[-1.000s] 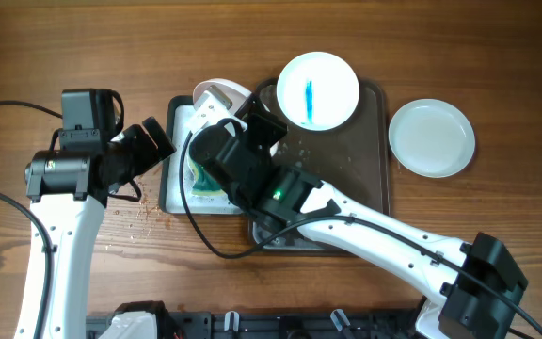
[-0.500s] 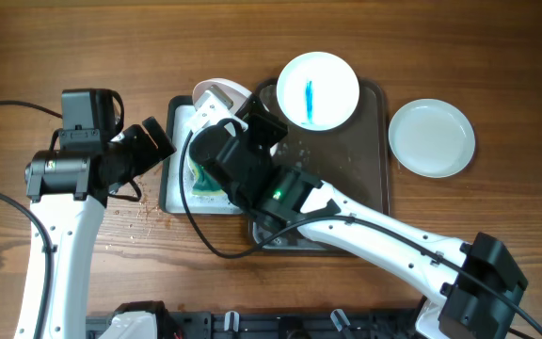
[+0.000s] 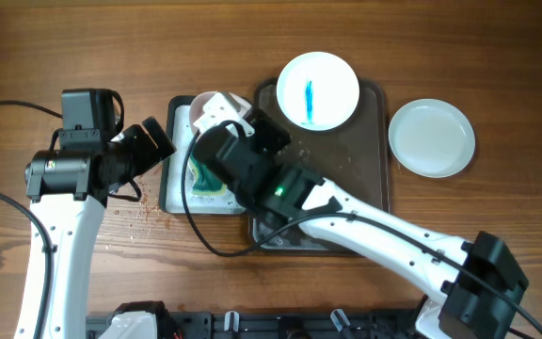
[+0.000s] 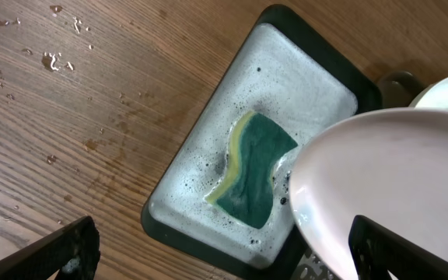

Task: Clean dirty plates on tray and stack at the side
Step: 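Carry the plate right and stack it on the cleaned plate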

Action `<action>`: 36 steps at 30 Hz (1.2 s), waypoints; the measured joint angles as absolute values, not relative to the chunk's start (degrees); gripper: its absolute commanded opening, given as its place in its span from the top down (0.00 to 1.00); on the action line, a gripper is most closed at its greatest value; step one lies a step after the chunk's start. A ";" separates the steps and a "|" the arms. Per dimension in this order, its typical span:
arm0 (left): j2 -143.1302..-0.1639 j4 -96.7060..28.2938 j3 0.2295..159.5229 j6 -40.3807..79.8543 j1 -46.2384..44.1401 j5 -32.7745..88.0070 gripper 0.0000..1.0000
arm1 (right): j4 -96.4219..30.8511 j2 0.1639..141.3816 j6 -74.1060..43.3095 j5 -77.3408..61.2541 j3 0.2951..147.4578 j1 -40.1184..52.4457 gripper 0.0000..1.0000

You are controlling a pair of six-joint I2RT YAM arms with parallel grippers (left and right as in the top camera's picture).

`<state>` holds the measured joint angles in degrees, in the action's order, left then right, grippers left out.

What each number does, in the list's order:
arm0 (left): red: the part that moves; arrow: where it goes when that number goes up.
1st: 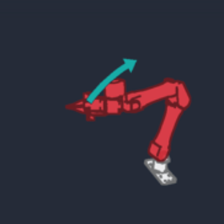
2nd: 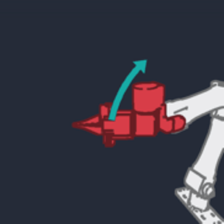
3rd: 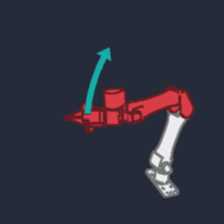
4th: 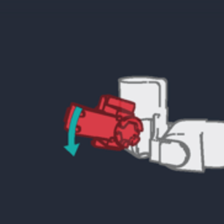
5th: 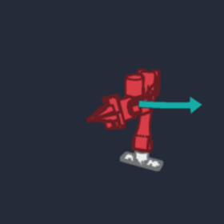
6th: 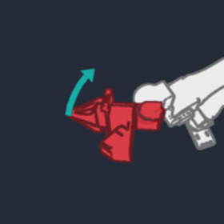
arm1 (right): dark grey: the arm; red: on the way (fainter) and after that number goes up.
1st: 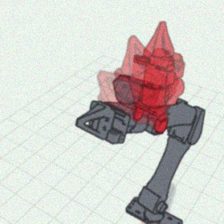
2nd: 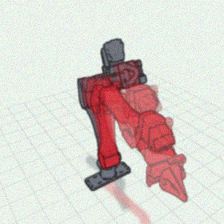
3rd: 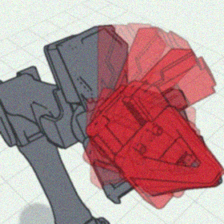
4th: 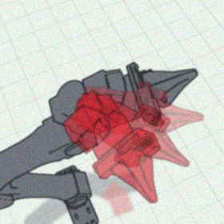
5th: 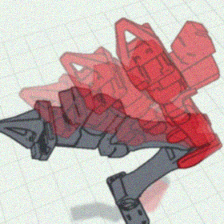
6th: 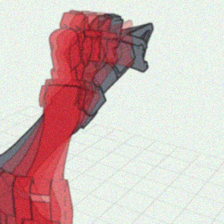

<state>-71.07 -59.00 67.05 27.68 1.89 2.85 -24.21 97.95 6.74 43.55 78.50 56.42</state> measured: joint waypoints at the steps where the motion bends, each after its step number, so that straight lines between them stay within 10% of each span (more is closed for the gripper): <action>1: -71.07 -59.00 67.05 27.68 1.89 2.85 0.00 | -25.91 97.95 4.12 41.32 78.48 55.57 0.96; 9: -71.07 -59.00 67.05 27.68 1.89 2.83 0.00 | -37.30 93.54 -14.66 14.11 78.46 37.89 0.96; 22: -71.07 -59.00 67.05 27.68 1.89 2.85 0.00 | -53.54 91.64 -23.18 -8.10 78.70 -21.50 0.96; 29: -71.07 -59.00 67.05 27.68 1.89 2.83 0.00 | -53.56 104.29 -22.87 -8.67 78.65 -28.53 0.96; 32: -71.07 -59.00 67.05 27.66 1.89 2.85 0.00 | -53.56 108.73 -21.82 -8.97 78.24 -27.22 0.44; 36: -71.07 -59.00 67.05 27.68 1.89 2.83 0.00 | -53.71 109.25 -22.04 -8.93 78.13 -24.51 0.41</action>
<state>-71.07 -59.00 67.05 27.68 1.89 2.83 -53.71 109.25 -22.04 -8.93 78.13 -24.51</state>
